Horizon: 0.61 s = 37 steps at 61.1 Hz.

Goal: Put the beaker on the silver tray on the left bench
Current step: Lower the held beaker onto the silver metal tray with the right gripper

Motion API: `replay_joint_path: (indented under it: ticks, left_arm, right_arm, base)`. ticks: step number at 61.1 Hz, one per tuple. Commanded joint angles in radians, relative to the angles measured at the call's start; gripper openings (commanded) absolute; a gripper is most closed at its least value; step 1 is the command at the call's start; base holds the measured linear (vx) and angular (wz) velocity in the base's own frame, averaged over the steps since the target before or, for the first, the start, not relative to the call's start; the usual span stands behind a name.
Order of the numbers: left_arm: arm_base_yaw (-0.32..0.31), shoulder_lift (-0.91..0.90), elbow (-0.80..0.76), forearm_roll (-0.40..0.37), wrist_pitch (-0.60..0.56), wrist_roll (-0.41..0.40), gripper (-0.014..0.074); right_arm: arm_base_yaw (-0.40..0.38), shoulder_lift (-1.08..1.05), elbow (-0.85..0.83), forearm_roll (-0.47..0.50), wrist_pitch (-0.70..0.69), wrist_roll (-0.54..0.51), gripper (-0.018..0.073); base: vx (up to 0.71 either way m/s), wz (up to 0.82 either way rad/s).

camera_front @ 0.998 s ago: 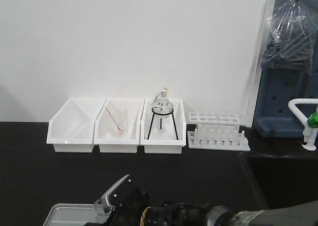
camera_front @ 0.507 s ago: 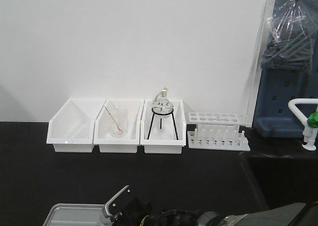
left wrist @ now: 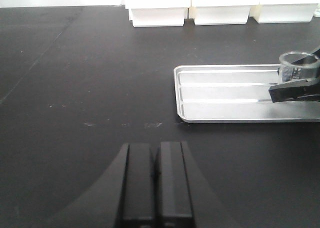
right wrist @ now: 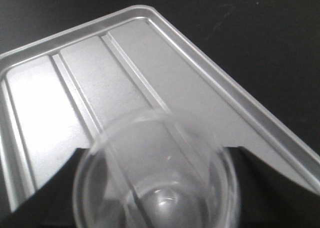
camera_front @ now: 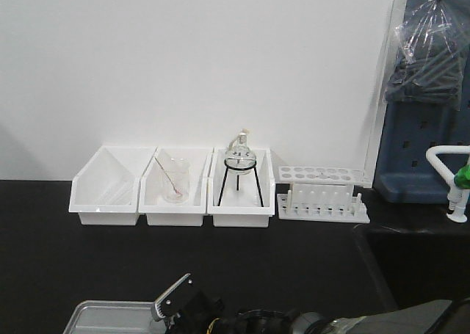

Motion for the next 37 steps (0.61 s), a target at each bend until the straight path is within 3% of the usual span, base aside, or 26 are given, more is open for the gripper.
replay_joint_path:
  ticks: [1,9,37]
  left_arm:
    - [-0.002,-0.008,0.02,-0.008,-0.079,-0.001,0.0001]
    - [-0.002,-0.008,0.02,-0.008,-0.079,-0.001,0.0001]
    - [-0.002,-0.008,0.02,-0.008,-0.079,-0.001,0.0001]
  right_arm:
    - [-0.003,-0.065,-0.032,0.022,-0.062,0.002,0.0644]
    - [-0.003,-0.065,-0.032,0.022,-0.062,0.002,0.0659]
    - [-0.003,-0.192,-0.032,0.022,-0.062,0.003,0.0583]
  base:
    - [0.0,0.0]
    - [0.0,0.0]
    - [0.0,0.0]
